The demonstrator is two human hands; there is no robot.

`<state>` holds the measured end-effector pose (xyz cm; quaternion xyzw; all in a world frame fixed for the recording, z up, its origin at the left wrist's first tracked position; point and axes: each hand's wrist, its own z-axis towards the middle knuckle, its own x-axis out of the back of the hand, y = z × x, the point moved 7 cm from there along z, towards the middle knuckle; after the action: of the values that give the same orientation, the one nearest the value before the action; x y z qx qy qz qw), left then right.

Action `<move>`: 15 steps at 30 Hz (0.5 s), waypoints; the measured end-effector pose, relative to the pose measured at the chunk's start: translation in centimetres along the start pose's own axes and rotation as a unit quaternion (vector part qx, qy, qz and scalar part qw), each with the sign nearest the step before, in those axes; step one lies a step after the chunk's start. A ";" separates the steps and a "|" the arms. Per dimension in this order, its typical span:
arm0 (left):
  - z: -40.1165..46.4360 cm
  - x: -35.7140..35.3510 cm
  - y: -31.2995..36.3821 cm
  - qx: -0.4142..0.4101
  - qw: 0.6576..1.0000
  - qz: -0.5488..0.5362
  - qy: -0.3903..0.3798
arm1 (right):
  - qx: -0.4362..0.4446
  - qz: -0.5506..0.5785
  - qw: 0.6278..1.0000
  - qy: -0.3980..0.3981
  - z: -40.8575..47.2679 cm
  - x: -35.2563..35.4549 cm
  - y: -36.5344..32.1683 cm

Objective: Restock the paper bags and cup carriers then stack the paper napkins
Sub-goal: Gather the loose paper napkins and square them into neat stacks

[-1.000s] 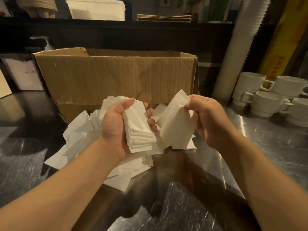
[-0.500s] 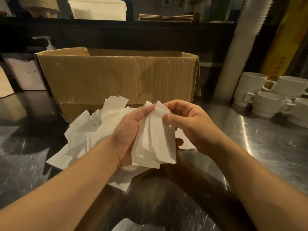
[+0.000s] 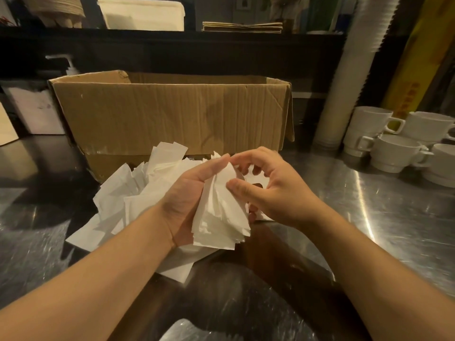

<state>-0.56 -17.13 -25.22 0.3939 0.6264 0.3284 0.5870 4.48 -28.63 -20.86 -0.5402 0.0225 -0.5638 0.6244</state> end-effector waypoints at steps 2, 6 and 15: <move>0.1 -0.1 0.0 0.003 1.000 0.005 -0.007 | 0.004 0.006 1.000 -0.002 -0.1 0.0 -0.1; -0.2 -0.5 0.1 0.006 1.000 0.007 -0.002 | -0.009 0.073 0.997 0.003 0.0 0.2 0.1; -0.3 -0.4 -0.4 0.035 0.999 0.015 -0.016 | -0.065 0.220 0.973 0.013 0.1 0.3 0.9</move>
<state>-0.92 -17.67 -25.29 0.4292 0.6219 0.3086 0.5778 5.27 -28.97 -21.31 -0.5544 0.1858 -0.4165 0.6962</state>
